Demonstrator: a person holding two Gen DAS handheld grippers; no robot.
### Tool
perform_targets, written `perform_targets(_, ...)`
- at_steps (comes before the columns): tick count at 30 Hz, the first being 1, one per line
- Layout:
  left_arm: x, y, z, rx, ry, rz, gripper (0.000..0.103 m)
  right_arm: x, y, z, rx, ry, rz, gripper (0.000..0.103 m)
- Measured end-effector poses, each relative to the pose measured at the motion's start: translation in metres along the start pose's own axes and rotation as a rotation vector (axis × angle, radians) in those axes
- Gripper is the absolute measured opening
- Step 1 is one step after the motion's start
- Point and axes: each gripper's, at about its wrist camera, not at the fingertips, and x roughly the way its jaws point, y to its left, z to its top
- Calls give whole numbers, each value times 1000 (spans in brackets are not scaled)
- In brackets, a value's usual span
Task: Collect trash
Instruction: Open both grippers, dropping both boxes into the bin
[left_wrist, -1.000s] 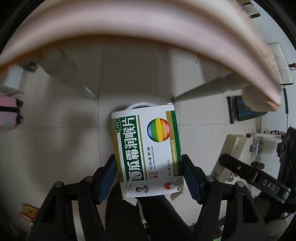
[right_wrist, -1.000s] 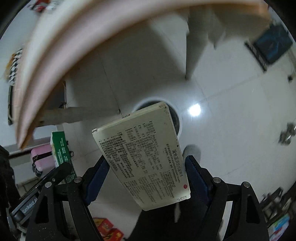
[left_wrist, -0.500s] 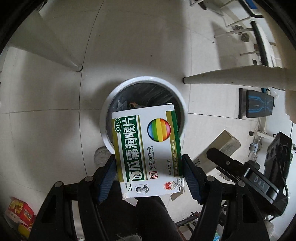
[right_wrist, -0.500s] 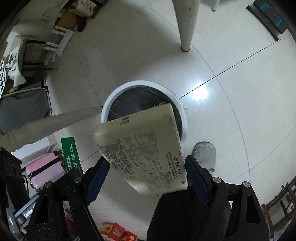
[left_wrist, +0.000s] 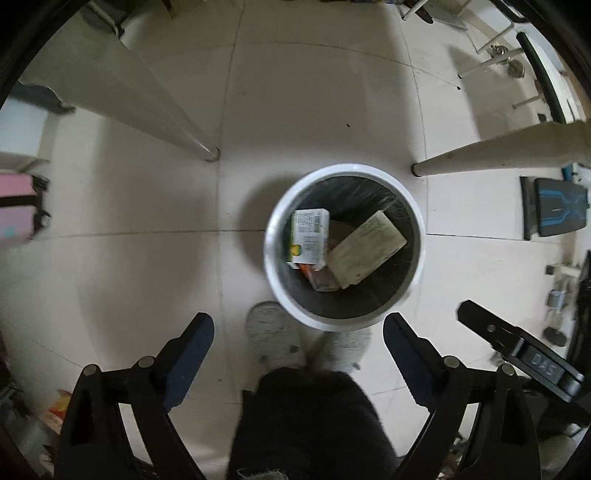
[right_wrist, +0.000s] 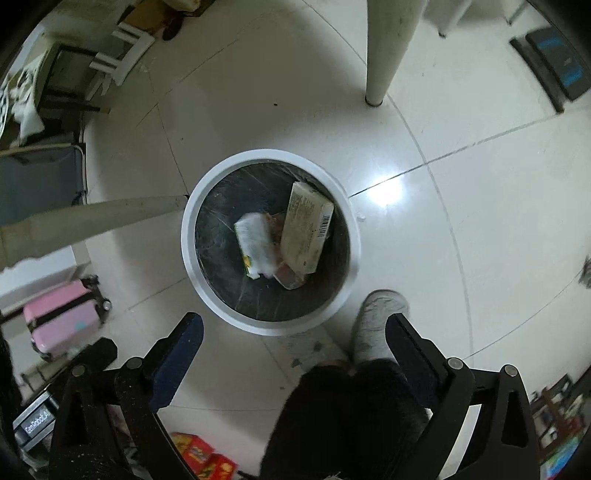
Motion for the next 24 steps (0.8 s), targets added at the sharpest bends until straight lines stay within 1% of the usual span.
perform_targets(4, -18, -4, -11, 14, -25, 43, 94, -28, 7, -12, -45, -24, -46, 100)
perform_targets(11, -56, -7, -28, 26, -48, 70, 94, -87, 13, -32, -89, -64, -100, 100)
perform_targets(17, -108, -11, -46, 48, -61, 62, 94, -147, 23, -56, -138, -74, -120, 100)
perform_targets(24, -185, -10, -65, 91, -117, 73, 94, -233, 42, -91, -163, -108, -115, 100)
